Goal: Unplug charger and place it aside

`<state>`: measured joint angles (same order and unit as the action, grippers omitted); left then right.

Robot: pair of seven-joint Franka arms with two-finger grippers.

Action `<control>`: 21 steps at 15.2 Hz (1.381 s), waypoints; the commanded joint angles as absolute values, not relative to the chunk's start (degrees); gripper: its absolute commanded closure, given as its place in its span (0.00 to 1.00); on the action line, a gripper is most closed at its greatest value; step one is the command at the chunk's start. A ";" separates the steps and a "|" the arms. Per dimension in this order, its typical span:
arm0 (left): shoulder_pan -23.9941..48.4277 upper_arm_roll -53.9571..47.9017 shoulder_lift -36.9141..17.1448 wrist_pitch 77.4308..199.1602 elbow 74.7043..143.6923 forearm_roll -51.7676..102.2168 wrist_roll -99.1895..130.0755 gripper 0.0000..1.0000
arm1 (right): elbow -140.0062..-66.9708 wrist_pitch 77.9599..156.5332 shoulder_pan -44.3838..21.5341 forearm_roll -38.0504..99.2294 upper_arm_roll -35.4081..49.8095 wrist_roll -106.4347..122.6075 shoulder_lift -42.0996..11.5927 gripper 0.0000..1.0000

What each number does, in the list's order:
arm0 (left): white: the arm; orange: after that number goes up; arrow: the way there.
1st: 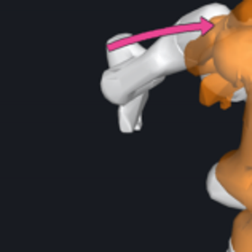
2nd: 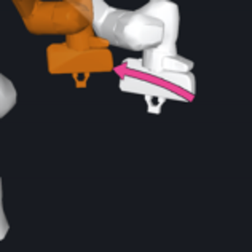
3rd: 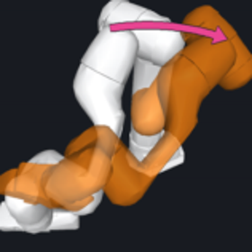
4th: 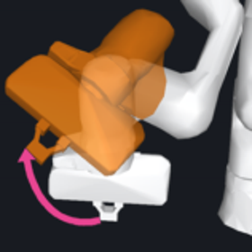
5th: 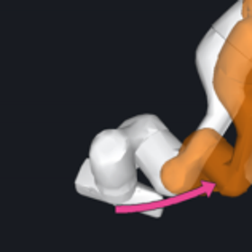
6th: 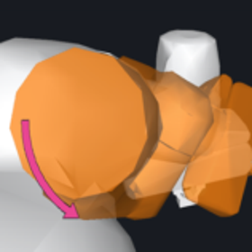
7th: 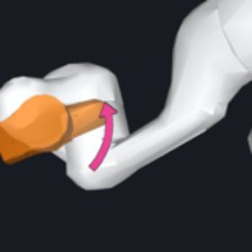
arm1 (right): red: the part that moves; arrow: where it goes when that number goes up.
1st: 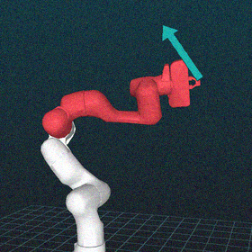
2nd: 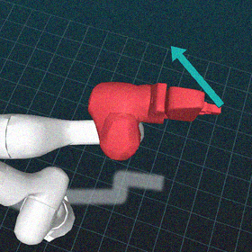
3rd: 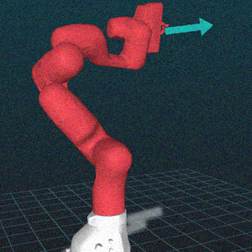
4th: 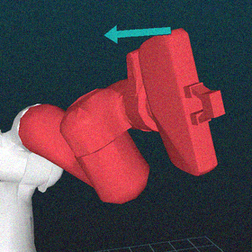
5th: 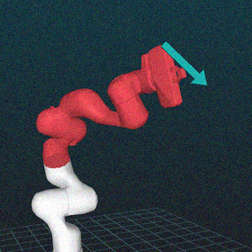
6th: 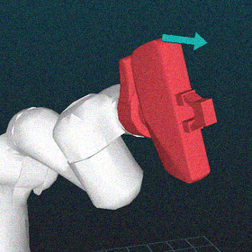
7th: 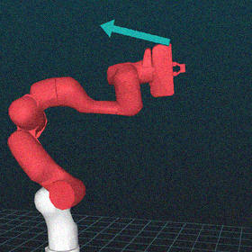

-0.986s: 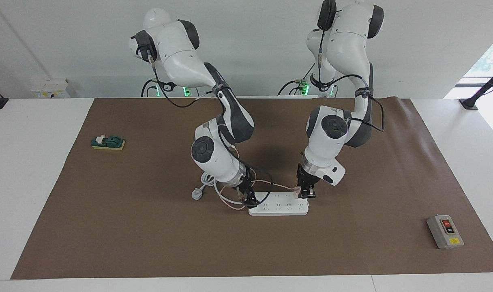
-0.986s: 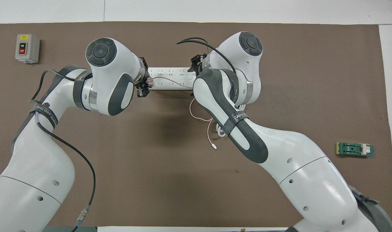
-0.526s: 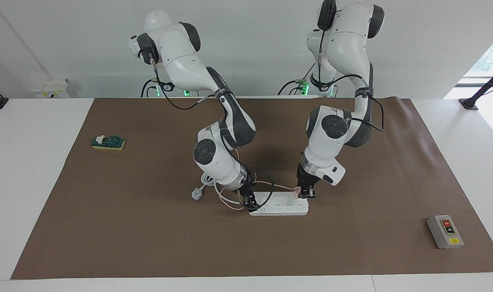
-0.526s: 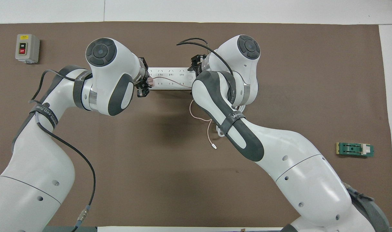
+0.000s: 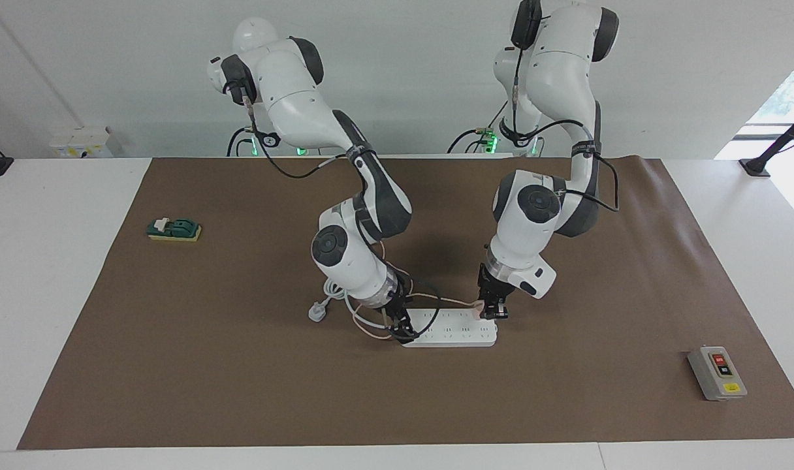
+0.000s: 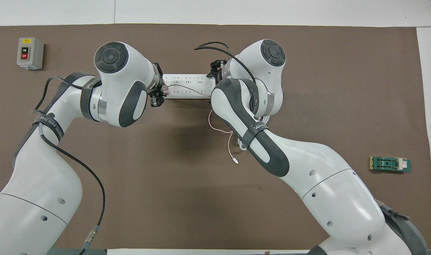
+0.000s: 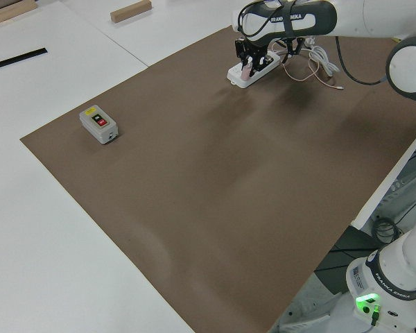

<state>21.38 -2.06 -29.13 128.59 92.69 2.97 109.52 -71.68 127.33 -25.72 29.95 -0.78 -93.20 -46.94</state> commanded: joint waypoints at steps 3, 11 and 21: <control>21.97 -1.41 -29.71 131.84 94.57 2.55 109.25 1.00 | -71.46 128.41 -25.93 29.27 -0.97 -91.67 -47.63 0.02; 21.97 -1.41 -29.71 131.84 94.57 2.55 109.25 1.00 | -70.84 128.41 -25.84 27.86 -1.23 -91.50 -47.81 0.02; 21.97 -1.41 -29.71 131.84 94.57 2.55 109.25 1.00 | -70.58 128.41 -25.84 28.30 -1.32 -90.97 -47.64 0.02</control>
<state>21.38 -2.06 -29.13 128.63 92.72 2.95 109.47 -71.45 127.44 -25.69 28.91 -1.70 -92.10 -46.96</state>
